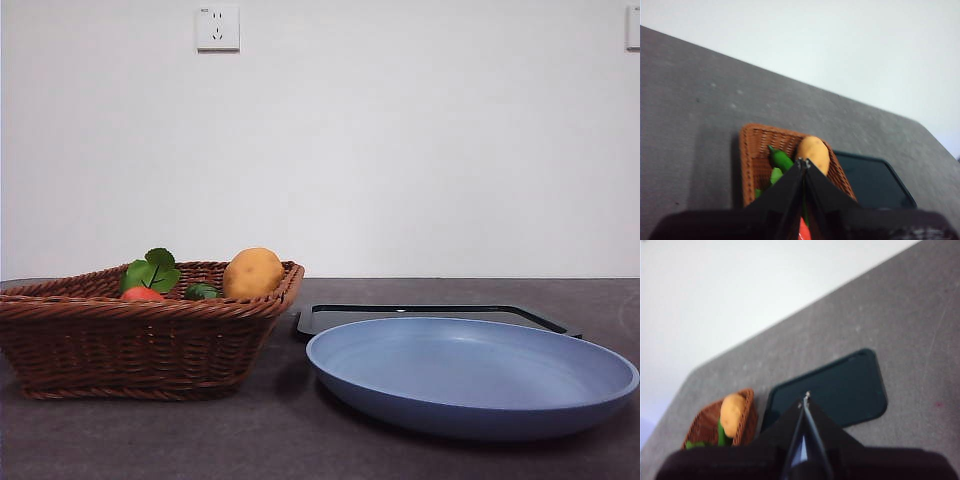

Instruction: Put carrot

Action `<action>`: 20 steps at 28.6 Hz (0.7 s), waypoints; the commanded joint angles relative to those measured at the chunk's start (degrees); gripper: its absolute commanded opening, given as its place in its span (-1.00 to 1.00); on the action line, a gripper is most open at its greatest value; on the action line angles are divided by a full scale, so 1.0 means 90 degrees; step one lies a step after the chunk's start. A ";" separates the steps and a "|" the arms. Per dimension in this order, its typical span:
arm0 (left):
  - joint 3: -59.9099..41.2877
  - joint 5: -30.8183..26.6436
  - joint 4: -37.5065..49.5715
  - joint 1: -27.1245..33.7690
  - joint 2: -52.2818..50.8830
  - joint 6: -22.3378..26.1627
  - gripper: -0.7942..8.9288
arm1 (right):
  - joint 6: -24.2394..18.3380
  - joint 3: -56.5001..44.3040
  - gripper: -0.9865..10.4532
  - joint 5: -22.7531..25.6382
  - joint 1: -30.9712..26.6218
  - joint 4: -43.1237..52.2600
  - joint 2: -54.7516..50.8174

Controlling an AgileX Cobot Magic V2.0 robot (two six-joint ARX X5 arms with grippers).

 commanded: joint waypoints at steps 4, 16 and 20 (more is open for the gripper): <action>0.1003 0.0432 -0.0884 -0.0051 0.1083 0.0891 -0.82 | -0.0986 0.1246 -0.82 -0.0699 0.0010 -0.1064 0.1253; 0.2504 0.0685 -0.2953 -0.0816 0.2703 0.1979 -0.80 | -0.2312 0.2268 -0.78 -0.1698 0.0010 -0.2873 0.3524; 0.2504 0.0673 -0.2890 -0.0971 0.2732 0.1953 -0.41 | -0.2506 0.2268 -0.42 -0.1671 0.0024 -0.3084 0.4299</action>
